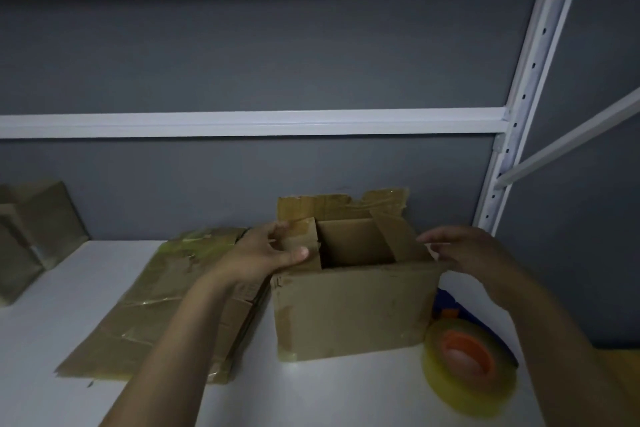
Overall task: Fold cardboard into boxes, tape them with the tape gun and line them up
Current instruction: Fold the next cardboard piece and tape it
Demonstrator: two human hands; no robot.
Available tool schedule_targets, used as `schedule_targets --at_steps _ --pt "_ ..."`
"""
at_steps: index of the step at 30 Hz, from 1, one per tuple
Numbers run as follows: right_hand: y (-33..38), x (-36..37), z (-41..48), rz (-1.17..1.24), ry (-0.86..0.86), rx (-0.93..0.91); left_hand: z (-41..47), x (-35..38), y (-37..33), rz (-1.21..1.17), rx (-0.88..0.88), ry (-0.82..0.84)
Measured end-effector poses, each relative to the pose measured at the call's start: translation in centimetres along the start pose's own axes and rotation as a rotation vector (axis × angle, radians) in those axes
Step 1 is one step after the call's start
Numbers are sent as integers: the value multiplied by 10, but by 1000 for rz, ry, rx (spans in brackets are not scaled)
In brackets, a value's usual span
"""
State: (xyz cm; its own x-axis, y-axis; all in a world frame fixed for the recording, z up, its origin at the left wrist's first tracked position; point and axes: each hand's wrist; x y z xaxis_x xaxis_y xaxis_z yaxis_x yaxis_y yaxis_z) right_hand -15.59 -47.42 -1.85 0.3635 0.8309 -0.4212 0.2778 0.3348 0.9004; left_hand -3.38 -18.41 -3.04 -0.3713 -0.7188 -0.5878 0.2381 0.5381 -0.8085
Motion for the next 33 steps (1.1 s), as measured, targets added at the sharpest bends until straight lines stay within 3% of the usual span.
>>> schedule_targets --at_steps 3,7,12,14,17,22,28,33 --pt "5 0 -4 -275 194 -81 9 5 -24 306 -124 65" --pt "24 4 8 -758 198 -116 17 28 -37 505 -190 -2" --pt "14 45 27 -953 79 -134 15 34 -34 253 -54 -108" --pt "5 51 32 -872 -12 -194 12 25 -28 105 50 -170" --pt "1 33 33 -617 29 -333 7 12 -18 46 178 -189" --pt "-4 -12 29 -241 12 -417 4 -2 -3 -79 216 -220" --pt "-36 -43 28 112 466 -272 -10 -17 20 -209 299 179" --pt "-29 -39 22 54 590 -266 -8 -9 25 -247 250 92"
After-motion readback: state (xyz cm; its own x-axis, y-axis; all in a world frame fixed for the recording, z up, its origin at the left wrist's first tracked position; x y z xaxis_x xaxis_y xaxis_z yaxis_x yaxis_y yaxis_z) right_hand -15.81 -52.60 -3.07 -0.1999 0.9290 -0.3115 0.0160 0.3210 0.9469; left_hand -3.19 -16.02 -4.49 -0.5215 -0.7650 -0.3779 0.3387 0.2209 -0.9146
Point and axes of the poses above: each hand's wrist, its own z-axis towards the middle knuckle, its own x-axis out of the palm, y = z × x, and after that the axes turned 2 degrees about -y, right-handed
